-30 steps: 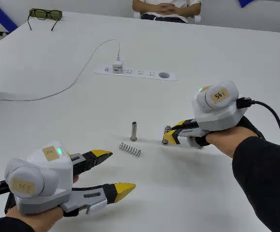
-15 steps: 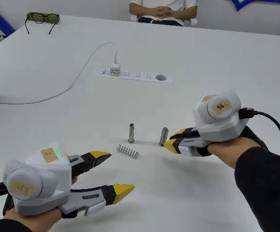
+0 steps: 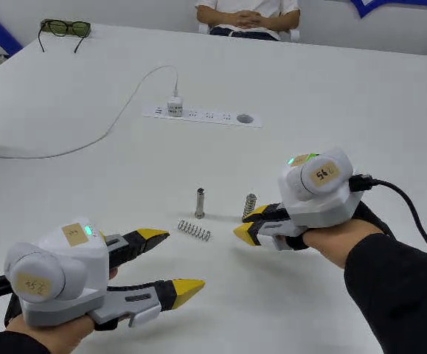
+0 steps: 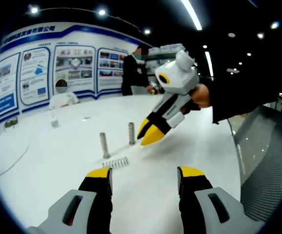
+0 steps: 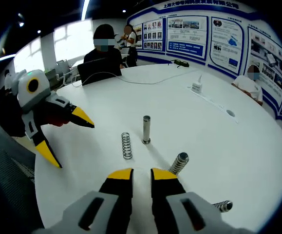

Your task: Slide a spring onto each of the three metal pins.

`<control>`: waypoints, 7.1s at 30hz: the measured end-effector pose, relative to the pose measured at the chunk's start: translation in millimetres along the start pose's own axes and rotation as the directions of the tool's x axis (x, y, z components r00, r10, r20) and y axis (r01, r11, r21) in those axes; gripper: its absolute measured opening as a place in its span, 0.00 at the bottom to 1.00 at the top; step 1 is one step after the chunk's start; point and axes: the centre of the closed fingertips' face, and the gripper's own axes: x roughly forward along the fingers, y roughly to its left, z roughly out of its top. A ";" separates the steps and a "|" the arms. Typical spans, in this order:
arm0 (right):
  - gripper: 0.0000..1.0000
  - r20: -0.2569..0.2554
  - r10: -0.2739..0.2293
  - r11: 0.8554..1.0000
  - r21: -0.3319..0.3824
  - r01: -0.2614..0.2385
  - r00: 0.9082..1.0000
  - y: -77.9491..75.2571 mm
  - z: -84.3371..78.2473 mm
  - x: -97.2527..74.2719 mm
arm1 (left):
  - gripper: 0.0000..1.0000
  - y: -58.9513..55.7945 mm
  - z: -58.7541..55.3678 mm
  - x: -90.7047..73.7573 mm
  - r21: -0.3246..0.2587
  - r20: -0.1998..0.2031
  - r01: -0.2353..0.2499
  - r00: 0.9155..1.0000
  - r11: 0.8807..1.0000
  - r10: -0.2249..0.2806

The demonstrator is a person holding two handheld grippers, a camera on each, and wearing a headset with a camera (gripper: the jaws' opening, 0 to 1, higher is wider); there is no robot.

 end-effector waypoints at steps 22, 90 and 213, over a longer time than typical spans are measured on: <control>0.16 -0.023 0.078 0.996 -0.033 -0.079 0.997 22.9 10.3 36.2 | 0.55 2.1 -3.2 -1.4 -0.006 -0.009 -0.007 1.000 1.000 0.007; 0.11 -0.135 0.252 0.939 -0.205 -0.276 0.958 64.6 -6.3 -21.0 | 0.50 -6.0 -0.8 3.6 0.054 -0.036 0.048 0.998 0.997 -0.046; 0.13 -0.051 0.400 0.862 -0.319 -0.395 0.915 114.1 34.7 -46.3 | 0.10 -49.5 4.3 9.3 0.042 -0.043 0.245 0.969 0.969 -0.244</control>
